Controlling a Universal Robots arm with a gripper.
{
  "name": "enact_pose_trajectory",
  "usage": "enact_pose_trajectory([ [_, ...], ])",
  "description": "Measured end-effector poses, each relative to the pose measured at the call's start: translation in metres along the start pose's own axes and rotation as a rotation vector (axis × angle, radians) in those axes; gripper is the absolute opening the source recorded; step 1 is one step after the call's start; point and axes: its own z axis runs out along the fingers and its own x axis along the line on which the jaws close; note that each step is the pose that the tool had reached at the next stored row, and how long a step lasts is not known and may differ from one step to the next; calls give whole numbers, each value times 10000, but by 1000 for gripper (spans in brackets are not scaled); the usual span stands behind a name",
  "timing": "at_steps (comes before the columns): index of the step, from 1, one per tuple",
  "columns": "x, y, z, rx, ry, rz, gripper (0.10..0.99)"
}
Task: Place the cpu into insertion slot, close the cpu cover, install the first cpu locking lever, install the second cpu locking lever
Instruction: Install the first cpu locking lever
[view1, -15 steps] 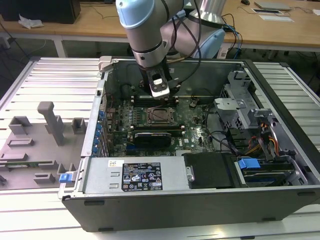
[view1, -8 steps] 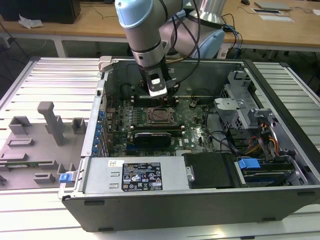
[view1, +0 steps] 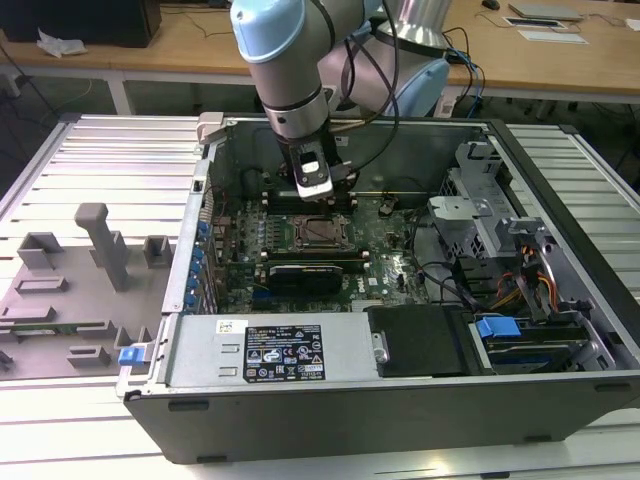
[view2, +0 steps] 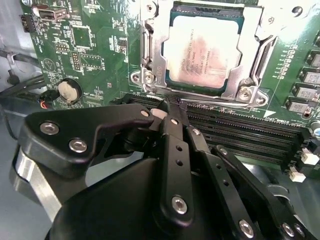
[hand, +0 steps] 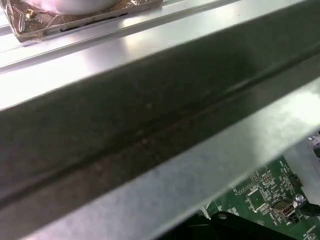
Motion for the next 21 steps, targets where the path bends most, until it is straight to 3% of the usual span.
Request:
enact_pose_trajectory([
  [8, -8, 7, 4, -11, -12, 17, 106],
  [15, -65, 64, -255, 12, -13, 12, 106],
  [19, -112, 112, -464, 31, -21, 7, 106],
  [21, -126, 126, -527, 36, -25, 4, 106],
])
